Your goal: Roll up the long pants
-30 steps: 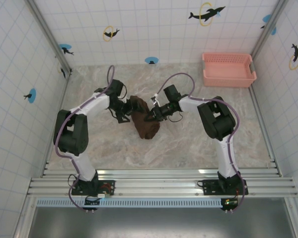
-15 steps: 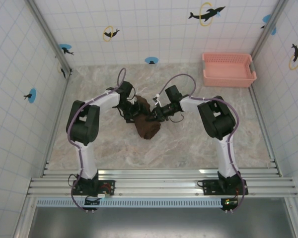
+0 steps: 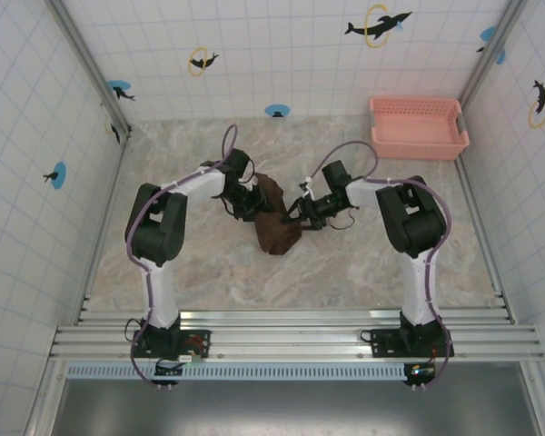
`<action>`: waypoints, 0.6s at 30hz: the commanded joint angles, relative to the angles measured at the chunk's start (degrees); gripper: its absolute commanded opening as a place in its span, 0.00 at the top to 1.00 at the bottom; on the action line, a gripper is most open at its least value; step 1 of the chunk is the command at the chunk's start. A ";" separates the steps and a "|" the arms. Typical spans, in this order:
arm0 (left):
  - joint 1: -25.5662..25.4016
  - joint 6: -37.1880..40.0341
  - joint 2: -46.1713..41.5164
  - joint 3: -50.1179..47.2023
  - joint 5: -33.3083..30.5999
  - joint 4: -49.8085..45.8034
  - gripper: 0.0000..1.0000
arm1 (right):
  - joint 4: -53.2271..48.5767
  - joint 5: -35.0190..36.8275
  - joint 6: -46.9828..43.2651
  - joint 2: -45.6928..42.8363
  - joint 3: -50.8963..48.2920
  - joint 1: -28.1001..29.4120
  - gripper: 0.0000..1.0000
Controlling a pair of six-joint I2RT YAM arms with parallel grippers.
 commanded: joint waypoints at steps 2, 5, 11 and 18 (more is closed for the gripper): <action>0.50 0.79 4.66 -2.61 -2.93 1.24 1.00 | -9.88 -0.27 -5.82 0.54 -4.14 -5.04 0.22; 0.51 1.97 4.04 -2.68 -2.08 1.04 1.00 | -9.59 -2.02 -6.14 0.77 -4.54 -6.52 0.04; 0.54 1.19 3.31 -0.57 0.91 2.87 1.00 | -9.34 -5.25 -5.64 3.70 -1.39 -4.25 0.03; 0.53 -0.09 2.64 1.66 4.75 4.22 1.00 | -12.71 -5.96 -8.63 5.97 3.05 0.21 0.03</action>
